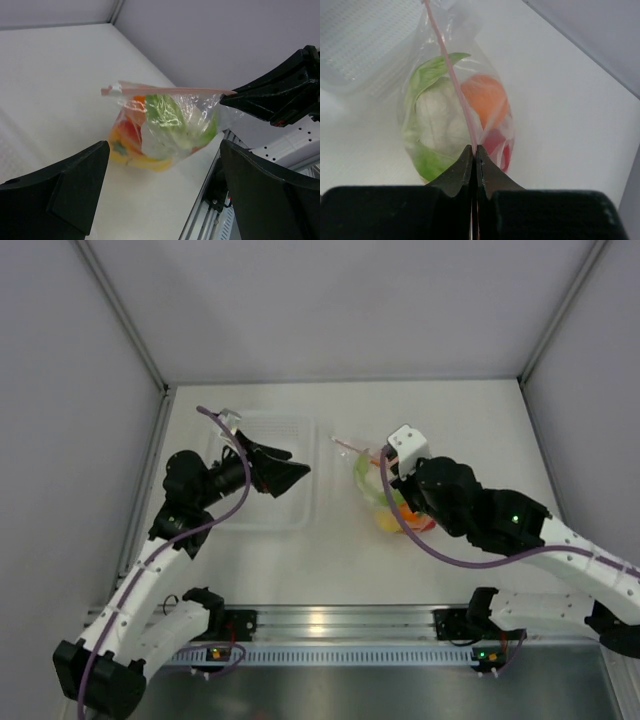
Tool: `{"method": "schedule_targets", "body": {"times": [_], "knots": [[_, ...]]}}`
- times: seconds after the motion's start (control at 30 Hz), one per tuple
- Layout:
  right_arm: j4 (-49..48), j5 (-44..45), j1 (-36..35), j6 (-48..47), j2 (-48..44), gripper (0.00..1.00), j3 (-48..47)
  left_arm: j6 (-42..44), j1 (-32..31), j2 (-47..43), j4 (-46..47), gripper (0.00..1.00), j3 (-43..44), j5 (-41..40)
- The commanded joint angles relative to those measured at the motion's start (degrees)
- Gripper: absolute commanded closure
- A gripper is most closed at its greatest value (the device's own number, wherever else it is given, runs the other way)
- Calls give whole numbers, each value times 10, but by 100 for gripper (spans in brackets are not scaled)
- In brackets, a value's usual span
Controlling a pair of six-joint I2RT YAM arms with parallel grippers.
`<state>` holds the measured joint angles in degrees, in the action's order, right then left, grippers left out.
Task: Open the zip-top bag and remove the fake food
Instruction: Pick up the zipper food storage bag at the center of the board.
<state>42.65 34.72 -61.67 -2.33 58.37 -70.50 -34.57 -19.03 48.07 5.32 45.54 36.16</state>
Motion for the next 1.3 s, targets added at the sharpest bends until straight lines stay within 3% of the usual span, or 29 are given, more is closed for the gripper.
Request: {"method": "schedule_targets", "body": {"times": [0.0,0.2,0.4,0.53,0.7,0.8,0.87,0.9,1.03,1.07,1.17,1.27], "knots": [[0,-96,4,16,-56,100,-42,-14,-40,46,243,2,-22,50],[16,-161,3,17,-92,100,-52,84,-80,128,289,2,0,78],[3,-202,4,14,-132,100,-48,72,-104,158,355,2,-14,137],[-5,-193,3,14,-136,100,-49,69,-160,193,355,2,1,155],[-2,-178,4,13,-125,100,-46,66,-185,207,355,3,14,178],[-1,-171,4,14,-121,100,-46,83,-194,202,355,13,10,175],[-5,-172,4,14,-123,100,-44,103,-196,200,355,35,3,154],[-9,-175,4,14,-125,100,-43,109,-196,200,355,52,-6,133],[-10,-164,4,13,-128,100,-39,118,-196,199,355,94,-19,115],[-9,-162,3,14,-129,100,-37,118,-196,199,355,100,-20,112],[-3,-156,4,11,-130,100,-28,126,-196,192,333,100,-12,99],[18,-188,4,0,-128,88,-12,150,-196,191,267,100,23,110]]}}
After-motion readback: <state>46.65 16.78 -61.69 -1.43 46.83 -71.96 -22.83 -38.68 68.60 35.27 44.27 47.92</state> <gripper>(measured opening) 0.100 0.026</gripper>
